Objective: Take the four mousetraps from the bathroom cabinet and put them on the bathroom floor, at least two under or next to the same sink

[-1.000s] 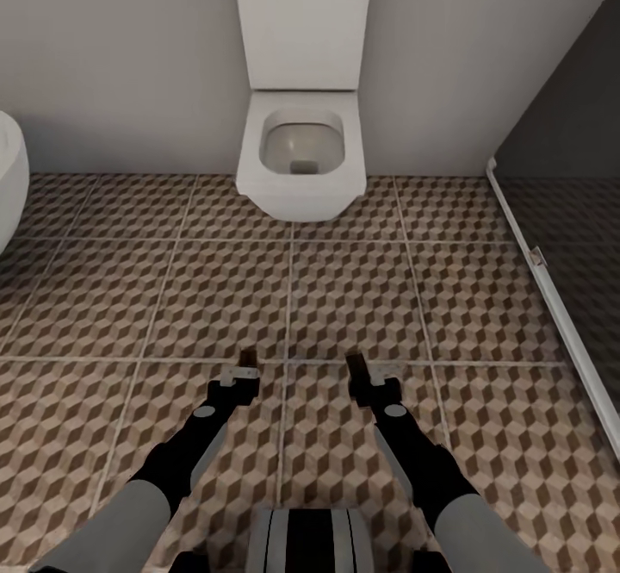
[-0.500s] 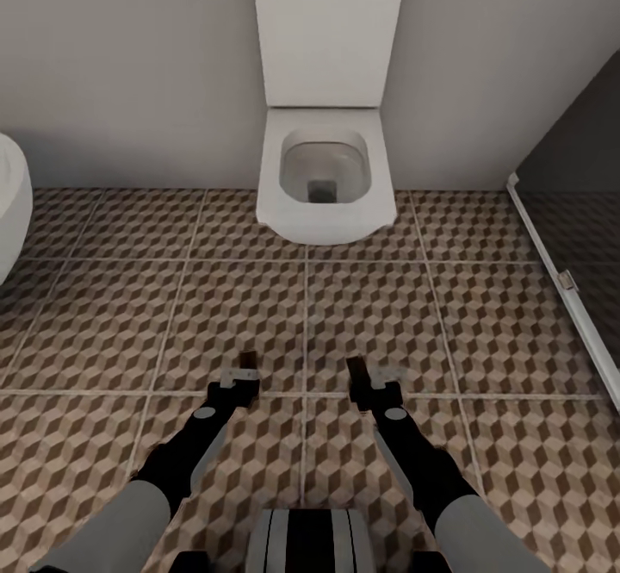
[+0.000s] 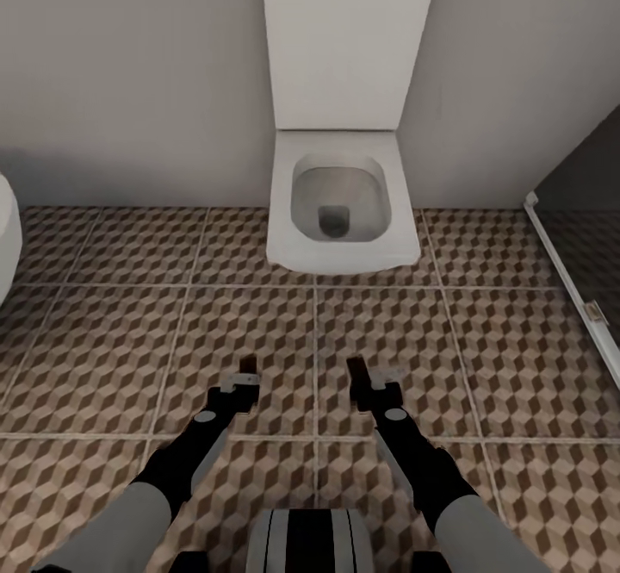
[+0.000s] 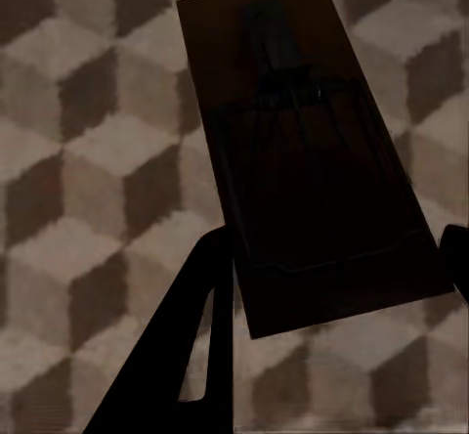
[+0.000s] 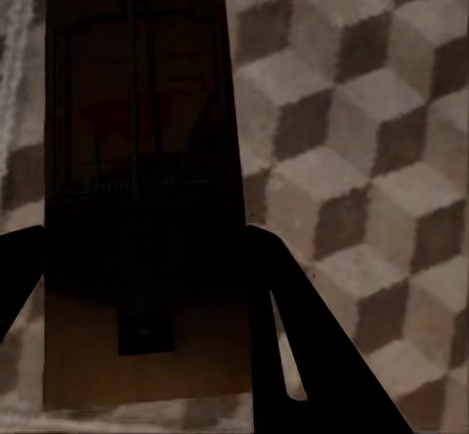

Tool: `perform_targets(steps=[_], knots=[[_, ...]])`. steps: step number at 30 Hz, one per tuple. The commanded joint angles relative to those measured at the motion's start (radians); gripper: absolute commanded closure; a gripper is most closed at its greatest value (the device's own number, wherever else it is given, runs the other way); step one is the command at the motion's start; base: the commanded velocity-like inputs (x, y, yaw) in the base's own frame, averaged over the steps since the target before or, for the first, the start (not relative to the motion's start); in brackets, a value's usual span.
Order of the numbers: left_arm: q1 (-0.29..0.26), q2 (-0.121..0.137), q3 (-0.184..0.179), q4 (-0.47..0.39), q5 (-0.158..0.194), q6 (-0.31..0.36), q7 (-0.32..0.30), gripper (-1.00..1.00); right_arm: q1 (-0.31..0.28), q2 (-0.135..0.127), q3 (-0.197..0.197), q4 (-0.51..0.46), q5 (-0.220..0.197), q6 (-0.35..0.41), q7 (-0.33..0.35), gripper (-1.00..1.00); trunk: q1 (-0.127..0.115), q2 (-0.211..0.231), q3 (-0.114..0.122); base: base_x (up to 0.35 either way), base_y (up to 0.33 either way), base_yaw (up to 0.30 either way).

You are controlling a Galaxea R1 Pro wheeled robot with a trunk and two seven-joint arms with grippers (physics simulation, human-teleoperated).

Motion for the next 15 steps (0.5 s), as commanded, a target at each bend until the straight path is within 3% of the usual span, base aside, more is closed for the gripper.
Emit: perform_targets(steps=[1,7,15], knots=[[0.0,0.0,-0.007,0.004,0.008,0.004,0.008,1.0,0.0,-0.001,0.004,-0.001,-0.007,0.005,-0.007,1.0,0.0,0.0,-0.001,0.332,0.007,0.0],[0.0,-0.002,-0.007,0.019,0.008,0.003,0.007,1.0,0.0,-0.001,0.004,-0.001,-0.007,0.005,-0.007,1.0,0.0,0.0,-0.001,0.302,-0.11,0.0],[0.0,-0.003,-0.011,0.035,0.008,0.003,0.007,1.0,0.0,-0.001,0.004,-0.001,-0.007,0.005,-0.007,1.0,0.0,0.0,-0.001,0.246,-0.214,0.0]])
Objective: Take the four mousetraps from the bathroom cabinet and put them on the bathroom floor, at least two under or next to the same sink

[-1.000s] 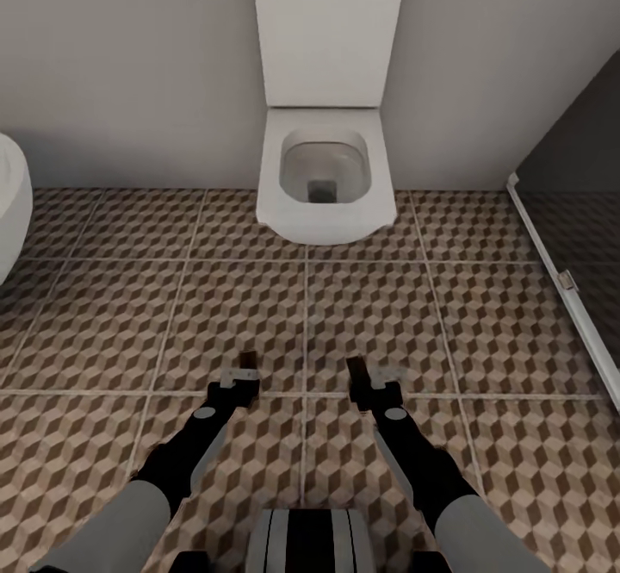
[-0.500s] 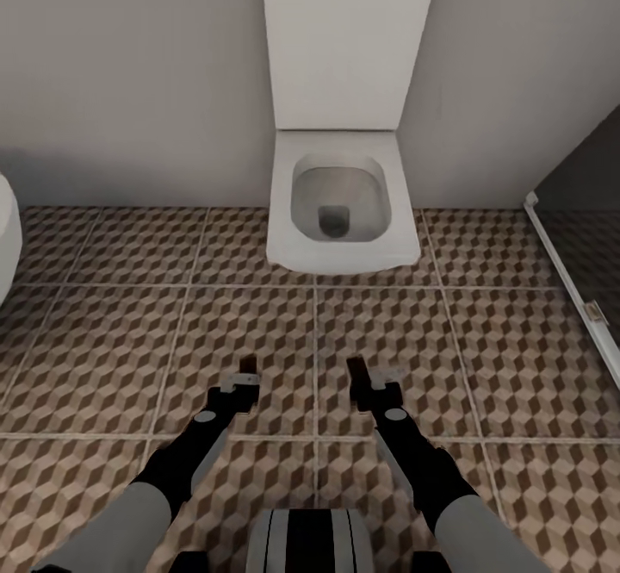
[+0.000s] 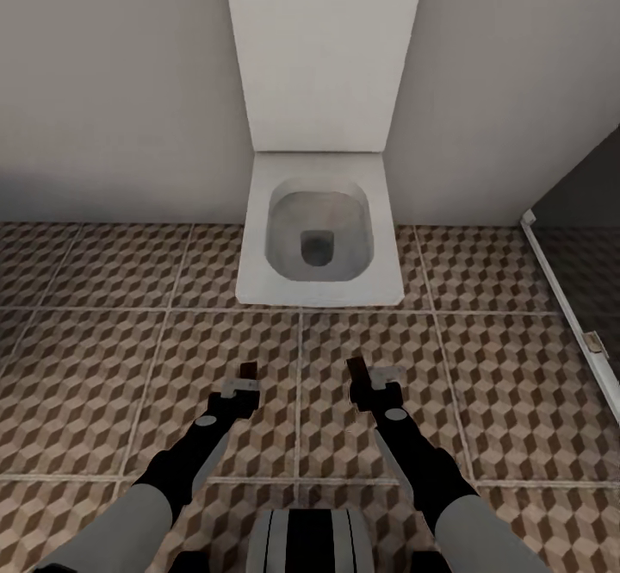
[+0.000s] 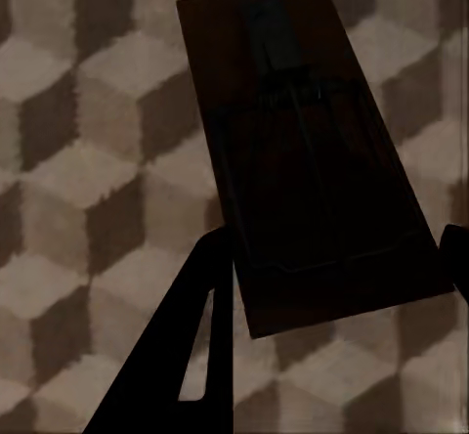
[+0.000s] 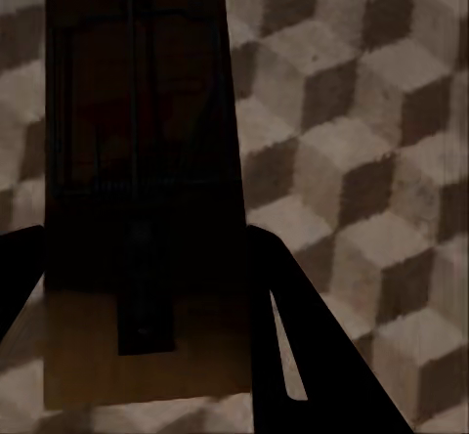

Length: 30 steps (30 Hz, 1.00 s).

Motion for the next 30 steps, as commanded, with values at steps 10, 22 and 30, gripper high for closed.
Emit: perform_targets(steps=[10,22,30], knots=[[0.0,0.003,-0.007,0.018,0.01,-0.003,0.007,1.0,0.0,-0.002,0.004,-0.001,-0.007,0.004,-0.006,1.0,0.0,0.0,-0.001,0.112,-0.211,0.0],[0.0,0.004,-0.007,0.021,0.01,-0.004,0.008,1.0,0.0,-0.002,0.004,-0.001,-0.007,0.004,-0.006,1.0,0.0,0.0,-0.001,0.003,-0.015,0.0],[0.0,0.005,-0.007,0.022,0.01,-0.004,0.007,1.0,0.0,-0.001,0.004,0.005,-0.007,0.005,-0.006,1.0,0.019,-0.035,-0.021,0.0,0.0,0.0]])
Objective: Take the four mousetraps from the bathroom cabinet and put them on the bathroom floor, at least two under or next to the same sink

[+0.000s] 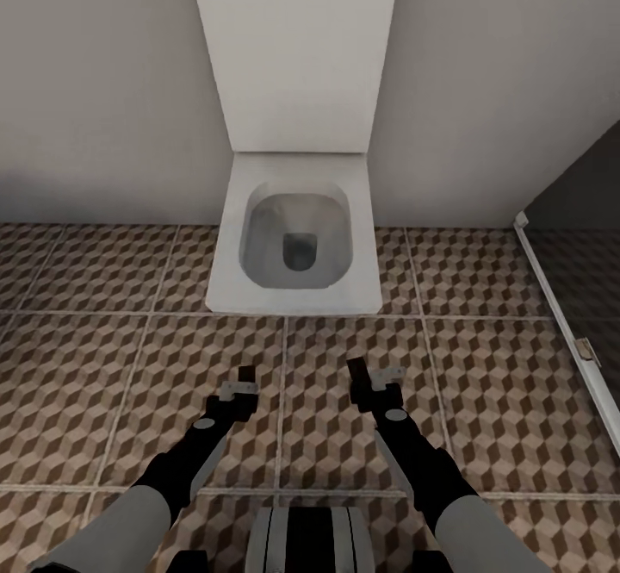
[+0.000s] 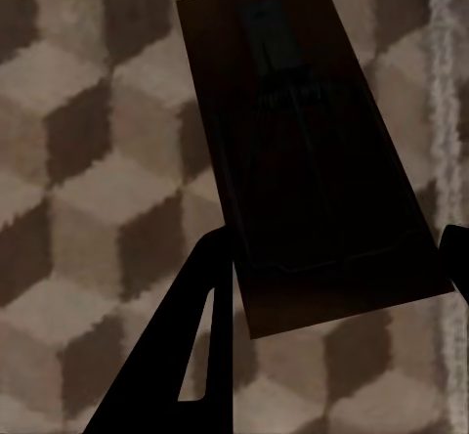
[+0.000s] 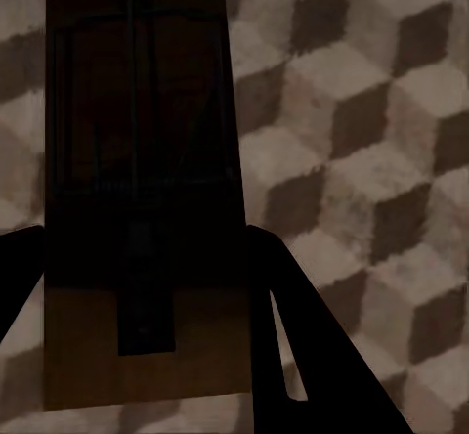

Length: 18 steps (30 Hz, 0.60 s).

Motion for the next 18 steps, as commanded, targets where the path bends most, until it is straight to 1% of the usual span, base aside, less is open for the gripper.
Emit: perform_targets(steps=[1,12,18], knots=[[0.0,0.001,-0.008,-0.002,0.009,0.005,0.009,1.0,0.0,0.0,0.004,-0.001,-0.007,0.005,-0.007,1.0,0.004,-0.007,-0.005,0.0,0.0,0.0],[0.0,0.002,-0.008,-0.003,0.008,0.005,0.009,1.0,0.0,0.0,0.004,0.002,-0.007,0.005,-0.007,1.0,0.046,-0.084,-0.053,0.0,0.0,0.0],[0.0,0.003,-0.008,-0.004,0.008,0.005,0.009,1.0,0.0,0.001,0.004,0.003,-0.007,0.004,-0.007,1.0,0.046,-0.084,-0.055,0.0,0.0,0.0]])
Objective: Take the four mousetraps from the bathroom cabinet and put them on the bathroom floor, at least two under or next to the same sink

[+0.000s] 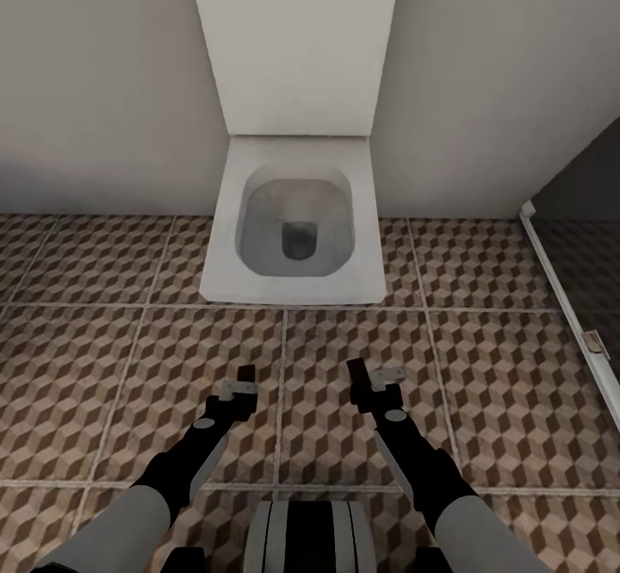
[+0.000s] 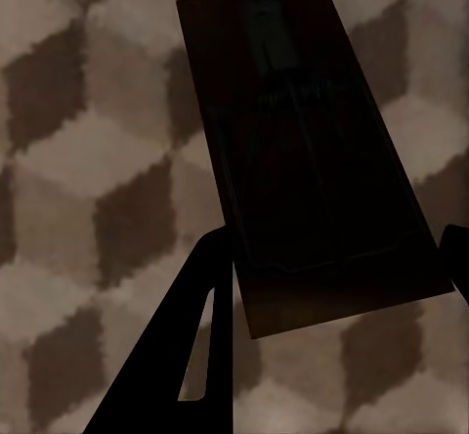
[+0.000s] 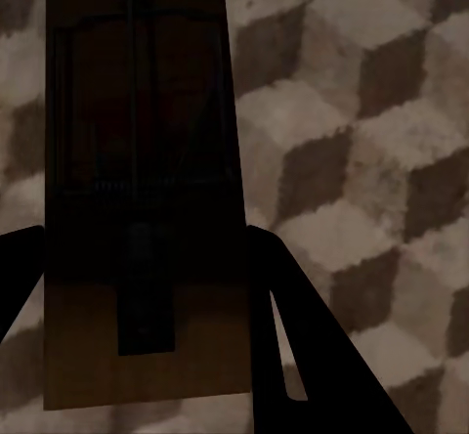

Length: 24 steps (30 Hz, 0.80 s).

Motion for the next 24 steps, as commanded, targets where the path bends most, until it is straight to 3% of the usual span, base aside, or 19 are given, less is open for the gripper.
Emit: perform_targets(steps=[1,24], knots=[[0.0,0.001,-0.007,-0.002,0.009,0.005,0.009,1.0,0.0,0.0,0.004,-0.001,-0.007,0.005,-0.007,1.0,0.0,0.0,-0.001,0.0,0.0,0.0],[0.0,0.001,-0.007,0.0,0.01,0.005,0.009,1.0,0.0,0.0,0.004,0.005,-0.007,0.005,-0.007,1.0,0.0,0.0,-0.01,0.0,0.0,0.0]])
